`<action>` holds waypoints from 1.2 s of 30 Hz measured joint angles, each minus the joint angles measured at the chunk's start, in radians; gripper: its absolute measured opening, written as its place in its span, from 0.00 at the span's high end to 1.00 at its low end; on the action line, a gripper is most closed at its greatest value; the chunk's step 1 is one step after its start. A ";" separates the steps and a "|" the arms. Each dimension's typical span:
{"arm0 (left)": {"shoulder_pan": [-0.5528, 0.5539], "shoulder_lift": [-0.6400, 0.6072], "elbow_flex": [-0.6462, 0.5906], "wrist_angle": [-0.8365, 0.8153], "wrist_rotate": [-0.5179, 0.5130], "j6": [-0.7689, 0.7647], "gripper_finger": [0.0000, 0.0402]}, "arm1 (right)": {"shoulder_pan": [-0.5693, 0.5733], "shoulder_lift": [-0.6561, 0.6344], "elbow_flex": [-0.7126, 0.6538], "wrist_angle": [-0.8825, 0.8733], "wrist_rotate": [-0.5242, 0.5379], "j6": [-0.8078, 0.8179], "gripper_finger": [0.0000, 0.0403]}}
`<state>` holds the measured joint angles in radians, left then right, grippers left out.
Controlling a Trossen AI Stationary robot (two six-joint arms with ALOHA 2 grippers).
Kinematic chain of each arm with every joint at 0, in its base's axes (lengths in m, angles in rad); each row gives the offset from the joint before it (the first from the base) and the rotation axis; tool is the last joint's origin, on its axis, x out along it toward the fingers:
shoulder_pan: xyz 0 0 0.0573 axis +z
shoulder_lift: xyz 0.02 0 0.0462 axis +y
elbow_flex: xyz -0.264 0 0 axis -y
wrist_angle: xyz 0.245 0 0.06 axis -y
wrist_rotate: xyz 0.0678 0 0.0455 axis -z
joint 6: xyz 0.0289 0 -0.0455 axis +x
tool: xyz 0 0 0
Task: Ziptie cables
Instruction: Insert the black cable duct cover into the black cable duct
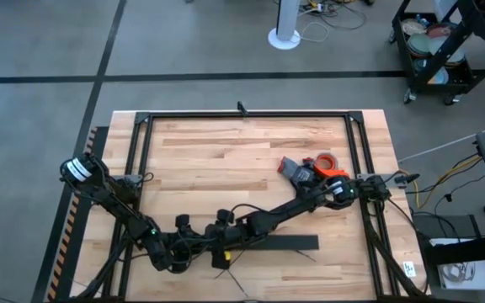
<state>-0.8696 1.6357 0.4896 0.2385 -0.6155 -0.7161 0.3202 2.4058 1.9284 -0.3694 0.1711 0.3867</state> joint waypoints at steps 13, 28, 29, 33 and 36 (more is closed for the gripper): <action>0.006 0.000 0.000 0.001 -0.007 -0.004 0.43 | 0.003 0.001 -0.006 0.078 -0.112 -0.149 0.47; 0.006 -0.019 -0.001 -0.005 -0.013 0.044 0.43 | 0.020 0.001 0.000 0.024 -0.023 -0.112 0.47; 0.005 -0.016 -0.001 -0.003 -0.013 0.047 0.43 | 0.020 0.001 0.000 0.016 -0.008 -0.103 0.47; -0.003 -0.008 -0.002 0.007 -0.014 0.049 0.43 | 0.019 0.000 0.002 -0.019 0.008 -0.070 0.47; -0.009 -0.006 -0.002 0.007 -0.017 0.046 0.43 | 0.019 -0.001 0.002 -0.028 0.007 -0.067 0.47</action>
<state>-0.8785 1.6293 0.4881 0.2459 -0.6328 -0.6705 0.3393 2.4046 1.9305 -0.3969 0.1778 0.3202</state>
